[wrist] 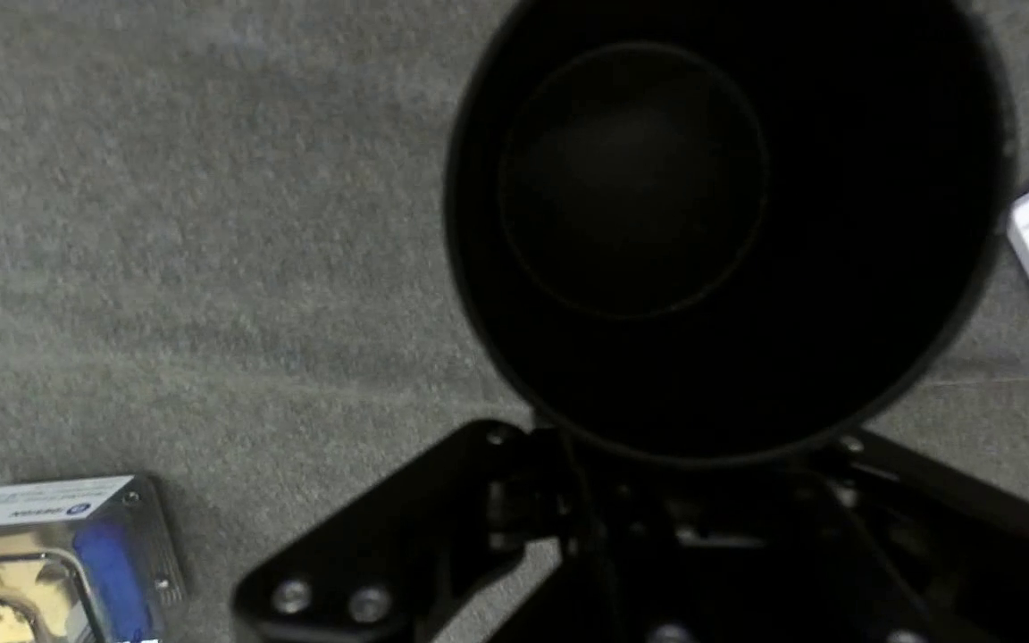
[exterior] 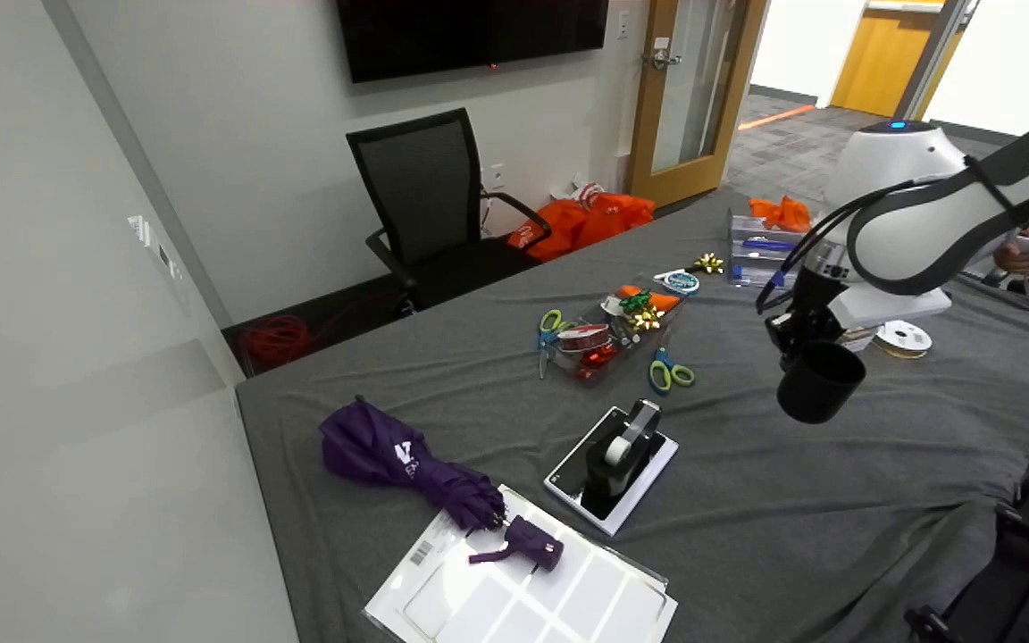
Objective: Move the cup to the left
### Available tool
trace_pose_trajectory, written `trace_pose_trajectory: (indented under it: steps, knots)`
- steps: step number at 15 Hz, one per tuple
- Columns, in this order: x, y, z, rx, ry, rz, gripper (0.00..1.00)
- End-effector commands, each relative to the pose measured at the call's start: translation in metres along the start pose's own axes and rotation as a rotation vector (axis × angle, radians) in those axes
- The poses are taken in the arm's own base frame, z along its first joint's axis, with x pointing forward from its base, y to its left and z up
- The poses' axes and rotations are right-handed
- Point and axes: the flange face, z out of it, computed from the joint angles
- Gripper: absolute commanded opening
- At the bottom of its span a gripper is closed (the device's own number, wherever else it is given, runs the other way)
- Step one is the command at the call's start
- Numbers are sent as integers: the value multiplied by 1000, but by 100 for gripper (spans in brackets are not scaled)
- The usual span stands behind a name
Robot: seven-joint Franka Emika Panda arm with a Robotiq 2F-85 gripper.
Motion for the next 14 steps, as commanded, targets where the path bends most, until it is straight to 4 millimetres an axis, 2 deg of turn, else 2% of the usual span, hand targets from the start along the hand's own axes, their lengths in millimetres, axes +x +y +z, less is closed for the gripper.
trace_pose_trajectory:
  steps: [1, 7, 14]
  knots:
    - [-4, -12, 14, -28, -18, 118, 4]
    - [-10, -14, 45, -48, -77, 261, 4]
    - [-9, -10, 67, -58, -100, 321, 4]
